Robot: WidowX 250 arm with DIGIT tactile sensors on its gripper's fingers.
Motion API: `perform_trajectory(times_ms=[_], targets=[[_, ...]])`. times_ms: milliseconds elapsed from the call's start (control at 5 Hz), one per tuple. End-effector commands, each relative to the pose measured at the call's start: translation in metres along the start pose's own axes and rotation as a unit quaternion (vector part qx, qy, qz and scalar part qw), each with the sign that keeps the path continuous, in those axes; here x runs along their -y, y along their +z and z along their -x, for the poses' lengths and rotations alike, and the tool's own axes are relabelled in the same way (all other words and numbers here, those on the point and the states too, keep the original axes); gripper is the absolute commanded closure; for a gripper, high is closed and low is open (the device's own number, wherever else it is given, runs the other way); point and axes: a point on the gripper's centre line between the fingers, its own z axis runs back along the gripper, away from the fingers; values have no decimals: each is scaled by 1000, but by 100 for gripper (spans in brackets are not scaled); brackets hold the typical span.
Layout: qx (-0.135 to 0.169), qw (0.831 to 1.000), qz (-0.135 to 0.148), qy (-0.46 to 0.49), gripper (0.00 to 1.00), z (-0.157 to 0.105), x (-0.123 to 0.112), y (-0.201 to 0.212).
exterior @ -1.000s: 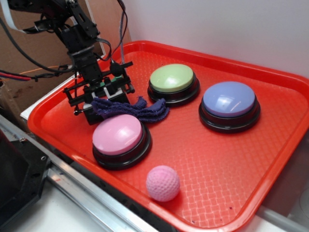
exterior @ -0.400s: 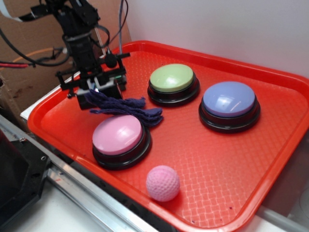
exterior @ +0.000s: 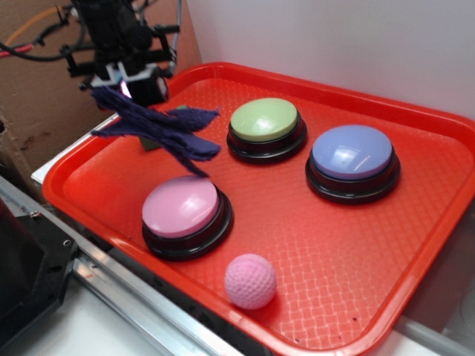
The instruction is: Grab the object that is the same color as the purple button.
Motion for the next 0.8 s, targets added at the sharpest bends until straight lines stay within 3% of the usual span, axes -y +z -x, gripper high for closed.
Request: perform_trajectory(times_ms=[0,200,600], targets=[[79,983,-11,-165,100,21,21,68],[108,976,-4,-190,100,31,25,84],[97,981,-18,-169,100,40,26,86]])
